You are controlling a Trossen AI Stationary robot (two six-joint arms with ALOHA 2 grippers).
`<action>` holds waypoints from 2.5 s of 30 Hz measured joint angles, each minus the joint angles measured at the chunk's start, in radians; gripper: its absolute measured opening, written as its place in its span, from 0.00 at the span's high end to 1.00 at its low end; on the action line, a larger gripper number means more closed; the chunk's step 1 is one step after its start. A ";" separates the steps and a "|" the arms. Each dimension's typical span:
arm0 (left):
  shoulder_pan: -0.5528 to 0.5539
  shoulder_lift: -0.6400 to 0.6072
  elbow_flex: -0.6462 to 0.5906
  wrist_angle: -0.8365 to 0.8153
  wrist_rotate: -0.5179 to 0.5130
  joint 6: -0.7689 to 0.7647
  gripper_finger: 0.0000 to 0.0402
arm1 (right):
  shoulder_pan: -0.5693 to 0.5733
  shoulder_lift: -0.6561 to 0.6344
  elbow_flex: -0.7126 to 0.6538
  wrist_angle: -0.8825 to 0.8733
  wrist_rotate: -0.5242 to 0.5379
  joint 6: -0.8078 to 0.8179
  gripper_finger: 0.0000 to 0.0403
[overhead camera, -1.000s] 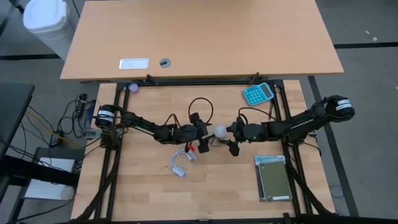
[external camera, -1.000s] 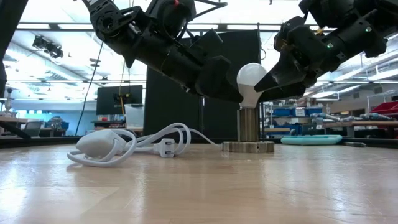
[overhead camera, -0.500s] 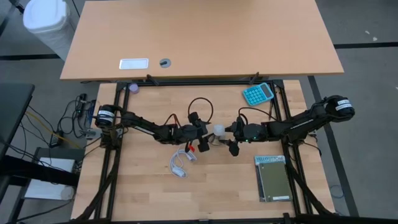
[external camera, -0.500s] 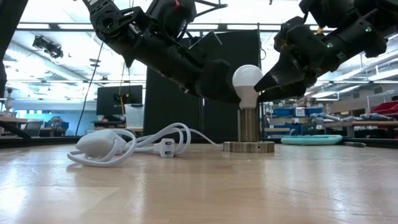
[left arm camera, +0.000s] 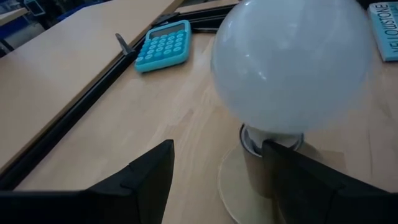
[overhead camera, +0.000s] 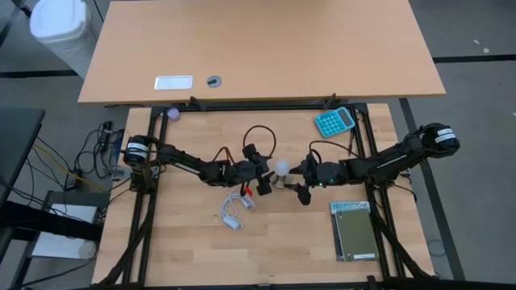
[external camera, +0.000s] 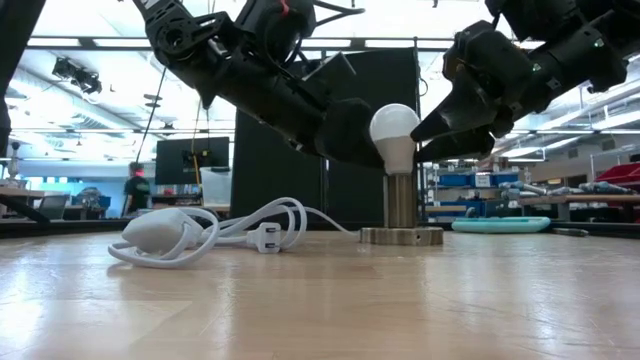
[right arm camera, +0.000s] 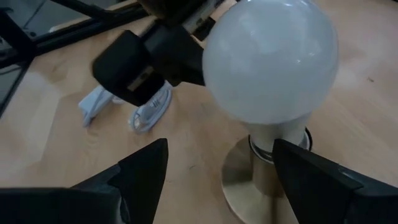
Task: Screw lightbulb
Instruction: Insert the lightbulb into the socket
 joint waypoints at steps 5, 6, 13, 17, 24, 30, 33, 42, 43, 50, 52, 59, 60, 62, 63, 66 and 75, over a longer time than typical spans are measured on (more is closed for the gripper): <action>0.011 0.000 0.000 0.005 0.007 0.000 0.38 | 0.012 0.000 0.000 0.011 0.029 0.003 0.28; 0.013 0.000 0.000 0.005 0.016 0.000 0.38 | 0.012 0.000 0.000 0.009 0.031 0.008 0.28; 0.018 0.000 -0.001 0.016 0.034 0.002 0.38 | 0.012 0.000 0.000 -0.003 0.031 0.018 0.28; 0.018 0.000 -0.001 0.012 0.038 0.014 0.38 | 0.014 0.000 0.000 -0.006 0.025 0.023 0.28; 0.017 0.000 -0.001 0.021 0.045 0.046 0.38 | 0.015 0.032 0.000 -0.003 0.024 0.032 0.28; 0.017 0.000 -0.001 0.023 0.060 0.051 0.38 | 0.024 0.074 0.000 0.021 0.038 0.033 0.28; 0.017 0.000 -0.001 0.003 0.059 0.050 0.38 | 0.032 0.073 0.006 0.022 0.049 0.016 0.28; 0.017 0.000 -0.001 -0.003 0.026 0.074 0.38 | 0.031 0.072 0.032 -0.034 0.048 -0.011 0.28; 0.016 0.000 -0.001 -0.004 0.026 0.074 0.38 | 0.031 0.072 0.033 -0.037 0.047 -0.010 0.28; 0.015 0.000 -0.001 -0.021 0.050 0.077 0.38 | 0.032 0.071 0.035 -0.054 0.038 -0.018 0.28; 0.011 0.000 -0.001 -0.018 0.060 0.079 0.38 | 0.032 0.071 0.041 -0.055 0.036 -0.027 0.28; 0.009 0.000 -0.001 -0.055 0.029 0.094 0.38 | 0.032 0.070 0.082 -0.197 0.023 -0.033 0.28; 0.009 0.000 -0.001 -0.059 0.028 0.093 0.38 | 0.032 0.067 0.091 -0.233 0.023 -0.031 0.28; 0.009 -0.001 -0.001 -0.065 0.026 0.093 0.38 | 0.032 0.058 0.110 -0.297 0.023 -0.031 0.28; 0.009 -0.006 -0.001 -0.075 0.027 0.093 0.38 | 0.032 0.052 0.117 -0.323 0.022 -0.031 0.28; 0.009 -0.023 -0.001 -0.109 0.027 0.093 0.38 | 0.029 0.031 0.127 -0.395 0.022 -0.050 0.28; 0.010 -0.056 -0.027 -0.204 0.193 -0.034 0.38 | -0.147 -0.002 0.126 -0.476 -0.199 -0.211 0.28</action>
